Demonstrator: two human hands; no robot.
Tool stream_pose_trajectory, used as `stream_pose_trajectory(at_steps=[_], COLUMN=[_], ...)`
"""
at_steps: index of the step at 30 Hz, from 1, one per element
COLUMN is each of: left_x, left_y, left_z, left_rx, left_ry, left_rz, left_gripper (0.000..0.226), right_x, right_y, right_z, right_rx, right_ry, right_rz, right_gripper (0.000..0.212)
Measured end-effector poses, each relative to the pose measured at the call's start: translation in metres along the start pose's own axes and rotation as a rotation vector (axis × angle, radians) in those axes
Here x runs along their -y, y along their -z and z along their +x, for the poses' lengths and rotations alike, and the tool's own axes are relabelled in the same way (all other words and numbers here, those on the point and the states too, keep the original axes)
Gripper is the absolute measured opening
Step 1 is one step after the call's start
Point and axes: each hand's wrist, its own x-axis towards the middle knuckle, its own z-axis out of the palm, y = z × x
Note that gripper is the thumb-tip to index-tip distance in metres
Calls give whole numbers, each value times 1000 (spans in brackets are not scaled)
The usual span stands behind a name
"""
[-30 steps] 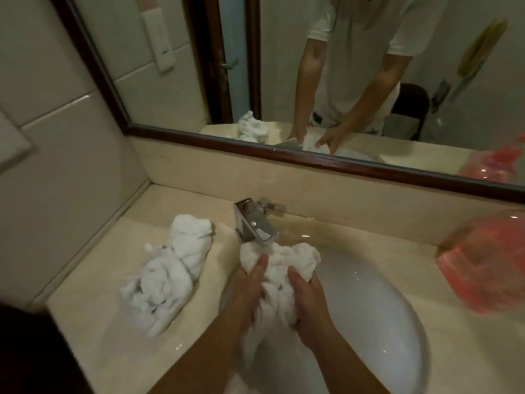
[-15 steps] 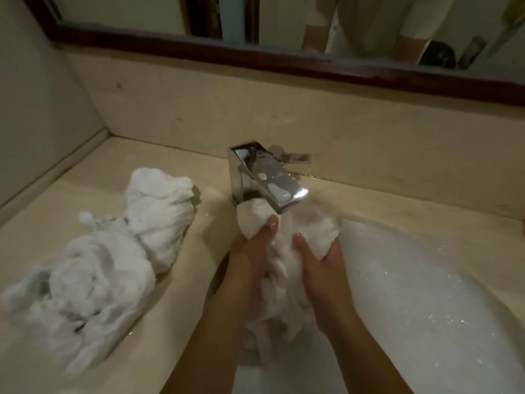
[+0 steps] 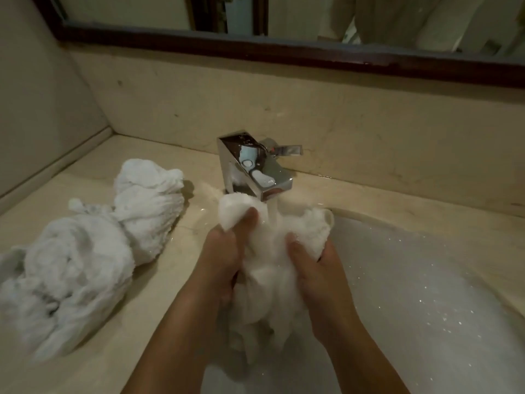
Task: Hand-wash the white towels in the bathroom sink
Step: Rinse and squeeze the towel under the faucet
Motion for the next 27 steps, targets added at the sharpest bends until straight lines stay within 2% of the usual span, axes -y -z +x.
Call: stream_pose_trajectory(at_steps=[3,6,7,9,11,12,13,15,16,17,18,21,23,25,27], left_x=[-5,-7,-8,-8,-8,-8,-9,-6,-6,-6,-7,-7,-5,-3,-4], left_y=[4,4,4,3,-1,-4,-8,-14,-18,-20,-21,-17,-14,-6,-3], left_z=[-2,-5,-7,-8,-9,-11,-15,-21,-26,-28,-27,-16,-7,2,7], left_rx=[4,4,-8,-31,-44,-45,-27,99,165,205,244,309,245,87,-11], left_ry=[16,21,10,-28,-86,-117,-128,-97,-50,-5,20,41,-95,-266,-372], left_rz=[-16,-18,-17,-3,26,48,76,71,50,41,27,-61,146,373,411], left_gripper=[36,35,35,37,40,44,54,85,91,89,84,69,53,39,23], right_x=[1,2,3,6,10,11,12,9,7,4,1,1,0,3,7], right_y=[-1,-3,-3,-1,-4,-8,-13,-23,-26,-27,-26,-21,-17,-14,-9], right_z=[2,-2,-3,-5,-6,-7,-9,-15,-16,-14,-12,-7,-3,0,2], right_rx=[-61,-139,-162,-218,-200,-138,-60,64,88,90,76,-40,-75,-31,18], right_ry=[61,-33,-19,95,160,146,106,54,24,19,33,48,-2,-128,-193], right_rz=[-183,-546,-640,-681,-603,-561,-505,-363,-289,-222,-174,-107,-60,130,354], right_gripper=[25,76,83,74,54,42,40,75,94,103,101,77,62,57,52])
